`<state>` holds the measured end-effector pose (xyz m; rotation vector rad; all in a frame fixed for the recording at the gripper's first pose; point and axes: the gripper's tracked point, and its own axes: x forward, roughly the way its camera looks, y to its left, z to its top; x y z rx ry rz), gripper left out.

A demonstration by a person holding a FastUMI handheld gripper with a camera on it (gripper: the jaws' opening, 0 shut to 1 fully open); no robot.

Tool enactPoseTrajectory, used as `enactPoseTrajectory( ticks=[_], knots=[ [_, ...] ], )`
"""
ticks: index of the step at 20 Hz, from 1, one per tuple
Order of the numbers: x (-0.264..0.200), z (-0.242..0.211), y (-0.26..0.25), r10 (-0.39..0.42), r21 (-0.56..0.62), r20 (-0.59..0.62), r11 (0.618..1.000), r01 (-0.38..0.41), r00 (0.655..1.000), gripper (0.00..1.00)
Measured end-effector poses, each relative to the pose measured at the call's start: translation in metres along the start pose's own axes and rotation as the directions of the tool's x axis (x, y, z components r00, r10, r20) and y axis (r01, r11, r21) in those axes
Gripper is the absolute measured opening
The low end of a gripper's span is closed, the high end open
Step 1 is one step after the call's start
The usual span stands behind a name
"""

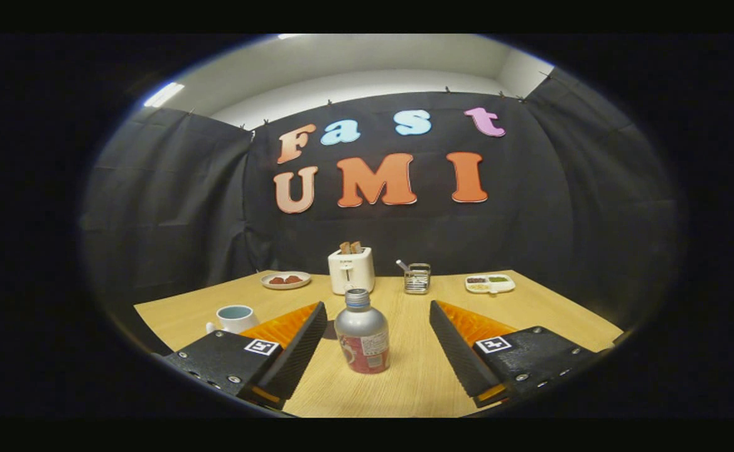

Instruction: Take the bottle from table, then pour the juice into the cup, finally place the bottle on the coaster

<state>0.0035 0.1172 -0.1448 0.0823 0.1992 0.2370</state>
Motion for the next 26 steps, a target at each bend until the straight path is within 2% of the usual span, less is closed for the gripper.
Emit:
enactPoseTrajectory(
  ticks=[7, 18, 20, 21, 23, 26],
  knots=[
    [0.025, -0.044, 0.014, 0.043, -0.002, -0.051, 0.999, -0.043, 0.998, 0.98],
    [0.061, -0.102, 0.019, 0.038, 0.034, -0.163, 0.999, -0.032, 0.986, 0.98],
    [0.065, -0.107, 0.014, 0.013, 0.029, -0.170, 1.000, -0.009, 0.985, 0.94],
    [0.066, -0.108, 0.011, 0.002, 0.028, -0.173, 1.000, 0.003, 0.985, 0.88],
    [0.070, -0.107, 0.012, -0.007, 0.023, -0.181, 1.000, 0.012, 0.984, 0.80],
    [0.071, -0.105, 0.020, -0.003, -0.013, -0.200, 1.000, 0.000, 0.980, 0.77]
  ],
)
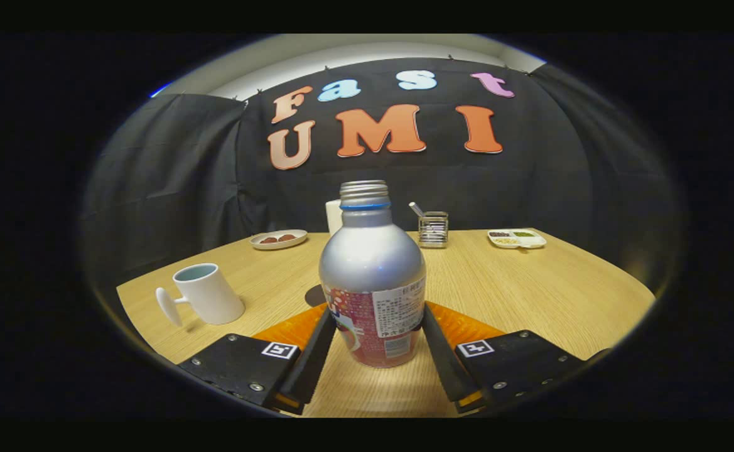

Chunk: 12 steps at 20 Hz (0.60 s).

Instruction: Take the bottle from table, then pour the juice into the cup, finally place the bottle on the coaster

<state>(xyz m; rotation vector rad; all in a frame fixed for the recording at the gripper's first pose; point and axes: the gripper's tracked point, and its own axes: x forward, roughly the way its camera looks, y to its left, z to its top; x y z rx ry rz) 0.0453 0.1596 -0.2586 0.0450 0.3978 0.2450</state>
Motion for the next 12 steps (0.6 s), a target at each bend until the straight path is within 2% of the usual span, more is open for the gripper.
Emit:
enactPoseTrajectory(
  ticks=[3, 6, 9, 12],
  knots=[
    [0.001, 0.012, 0.003, -0.021, -0.096, 0.005, 0.995, 0.021, 1.000, 0.77],
    [0.003, 0.024, 0.007, -0.059, -0.239, 0.014, 0.969, 0.060, 0.998, 0.77],
    [0.006, 0.033, 0.019, -0.066, -0.373, 0.018, 0.925, 0.068, 0.998, 0.77],
    [0.008, 0.043, 0.033, -0.071, -0.503, 0.035, 0.861, 0.079, 0.997, 0.77]
  ],
)
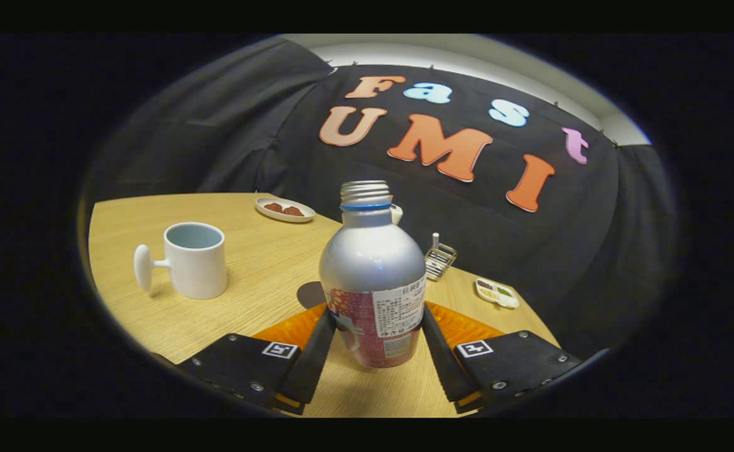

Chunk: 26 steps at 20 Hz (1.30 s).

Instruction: Take the bottle from table, then pour the juice into the cup, finally place the bottle on the coaster

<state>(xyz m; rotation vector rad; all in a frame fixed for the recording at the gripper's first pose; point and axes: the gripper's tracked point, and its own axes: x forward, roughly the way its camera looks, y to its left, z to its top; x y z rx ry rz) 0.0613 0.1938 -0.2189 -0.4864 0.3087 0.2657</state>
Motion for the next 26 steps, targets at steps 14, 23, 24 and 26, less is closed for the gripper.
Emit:
enactPoseTrajectory(
  ticks=[14, 23, 24, 26],
  knots=[
    [0.006, 0.051, 0.041, -0.032, -0.575, 0.099, 0.814, 0.084, 0.995, 0.76],
    [0.012, 0.070, 0.058, -0.029, -0.747, 0.148, 0.652, 0.131, 0.989, 0.76],
    [0.011, 0.072, 0.059, -0.028, -0.762, 0.150, 0.633, 0.134, 0.988, 0.76],
    [0.011, 0.073, 0.060, -0.028, -0.794, 0.154, 0.591, 0.140, 0.988, 0.76]
  ],
)
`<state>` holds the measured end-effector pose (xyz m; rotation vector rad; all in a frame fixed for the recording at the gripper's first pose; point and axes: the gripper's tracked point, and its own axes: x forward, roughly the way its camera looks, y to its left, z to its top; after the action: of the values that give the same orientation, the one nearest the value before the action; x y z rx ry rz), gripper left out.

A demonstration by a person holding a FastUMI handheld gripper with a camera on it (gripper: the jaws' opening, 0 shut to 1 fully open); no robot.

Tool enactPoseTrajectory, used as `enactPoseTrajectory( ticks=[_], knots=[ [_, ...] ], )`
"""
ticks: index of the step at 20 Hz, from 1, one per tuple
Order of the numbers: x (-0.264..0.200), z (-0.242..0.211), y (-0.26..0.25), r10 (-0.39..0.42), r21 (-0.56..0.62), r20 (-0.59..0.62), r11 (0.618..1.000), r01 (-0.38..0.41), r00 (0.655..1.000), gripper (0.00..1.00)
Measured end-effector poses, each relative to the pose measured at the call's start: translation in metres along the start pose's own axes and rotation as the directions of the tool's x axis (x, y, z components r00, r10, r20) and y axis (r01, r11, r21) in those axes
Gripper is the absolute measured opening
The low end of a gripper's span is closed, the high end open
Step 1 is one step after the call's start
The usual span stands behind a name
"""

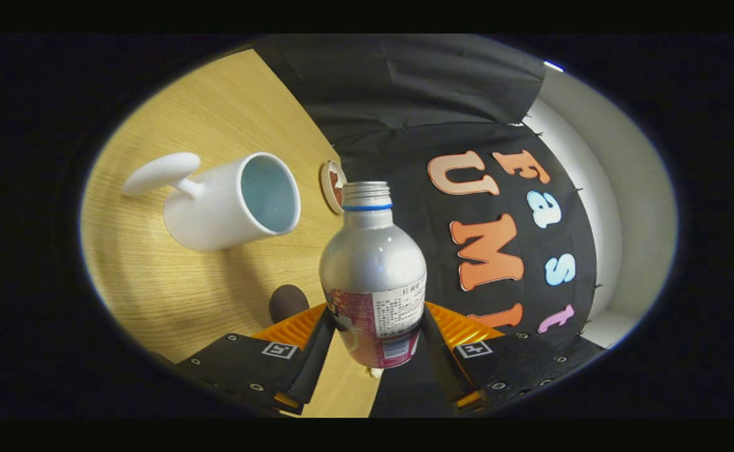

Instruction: Take the bottle from table, then pour the juice into the cup, finally place the bottle on the coaster

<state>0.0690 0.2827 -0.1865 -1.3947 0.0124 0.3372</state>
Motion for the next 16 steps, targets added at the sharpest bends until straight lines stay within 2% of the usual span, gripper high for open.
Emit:
enactPoseTrajectory(
  ticks=[5, 16],
  knots=[
    [0.009, -0.010, -0.002, -0.013, -0.104, -0.016, 0.995, 0.012, 1.000, 0.76],
    [0.014, -0.006, -0.014, -0.057, -0.224, 0.009, 0.973, 0.058, 0.998, 0.76]
  ],
)
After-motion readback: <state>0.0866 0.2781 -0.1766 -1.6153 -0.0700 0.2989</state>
